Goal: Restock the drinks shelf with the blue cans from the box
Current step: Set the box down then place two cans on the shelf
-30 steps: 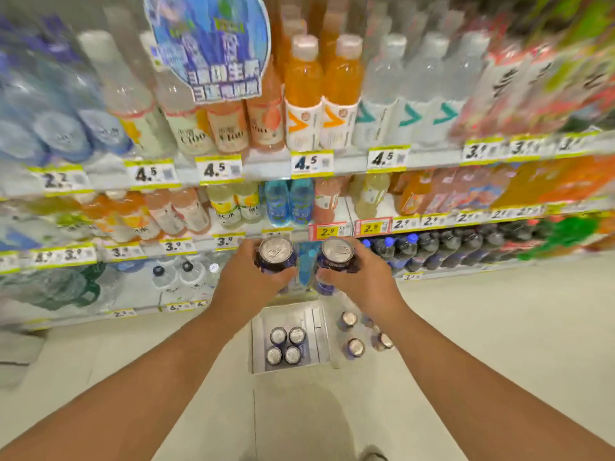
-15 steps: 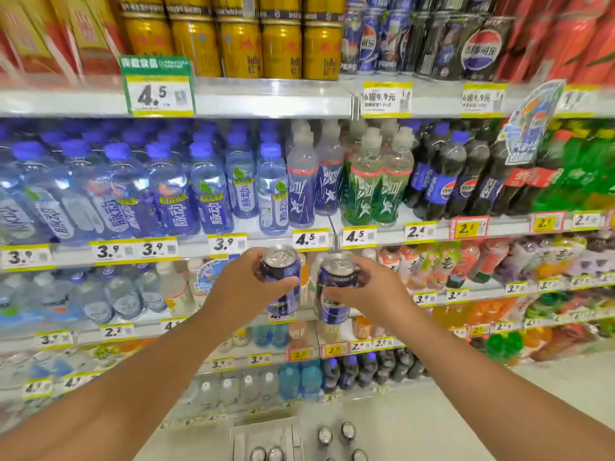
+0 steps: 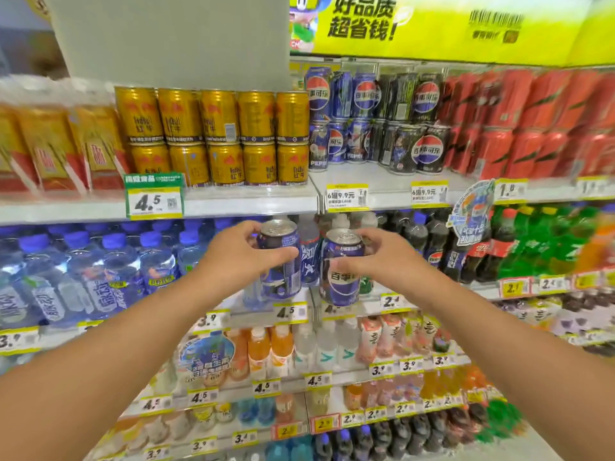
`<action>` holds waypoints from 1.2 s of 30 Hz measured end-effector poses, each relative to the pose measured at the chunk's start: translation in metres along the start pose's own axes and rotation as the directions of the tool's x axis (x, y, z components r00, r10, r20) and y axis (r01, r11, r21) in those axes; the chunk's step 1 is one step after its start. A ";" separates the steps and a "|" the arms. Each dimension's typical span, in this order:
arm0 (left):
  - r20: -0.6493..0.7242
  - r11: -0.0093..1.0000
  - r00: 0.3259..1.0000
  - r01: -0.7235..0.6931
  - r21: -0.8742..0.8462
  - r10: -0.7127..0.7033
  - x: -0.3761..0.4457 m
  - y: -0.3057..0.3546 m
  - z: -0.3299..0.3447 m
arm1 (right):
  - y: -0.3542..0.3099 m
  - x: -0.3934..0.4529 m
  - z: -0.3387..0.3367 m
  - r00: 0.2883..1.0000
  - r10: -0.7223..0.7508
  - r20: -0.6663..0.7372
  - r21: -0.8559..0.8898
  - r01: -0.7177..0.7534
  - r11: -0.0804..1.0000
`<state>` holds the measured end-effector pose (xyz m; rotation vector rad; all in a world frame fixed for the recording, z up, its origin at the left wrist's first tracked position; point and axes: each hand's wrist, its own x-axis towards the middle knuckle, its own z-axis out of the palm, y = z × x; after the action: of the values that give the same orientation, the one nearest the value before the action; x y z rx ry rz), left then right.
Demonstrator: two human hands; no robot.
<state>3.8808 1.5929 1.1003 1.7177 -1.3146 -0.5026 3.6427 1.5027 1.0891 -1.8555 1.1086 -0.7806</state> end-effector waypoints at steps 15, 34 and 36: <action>0.023 0.990 0.994 -0.109 -0.092 0.111 0.102 0.120 0.002 | -0.078 0.082 -0.109 0.989 -0.115 -0.094 -0.034 0.112 0.993; -0.157 0.997 0.985 0.074 -0.035 -0.079 0.179 0.172 0.073 | -0.044 0.208 -0.198 0.979 -0.193 0.062 0.055 0.189 0.980; -0.147 0.996 0.985 0.082 -0.038 -0.086 0.184 0.171 0.074 | -0.043 0.221 -0.190 0.980 -0.186 0.073 0.074 0.181 0.981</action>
<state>3.7959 1.3879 1.2388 1.7546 -1.1264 -0.4319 3.5975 1.2521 1.2383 -1.9338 0.8598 -0.8307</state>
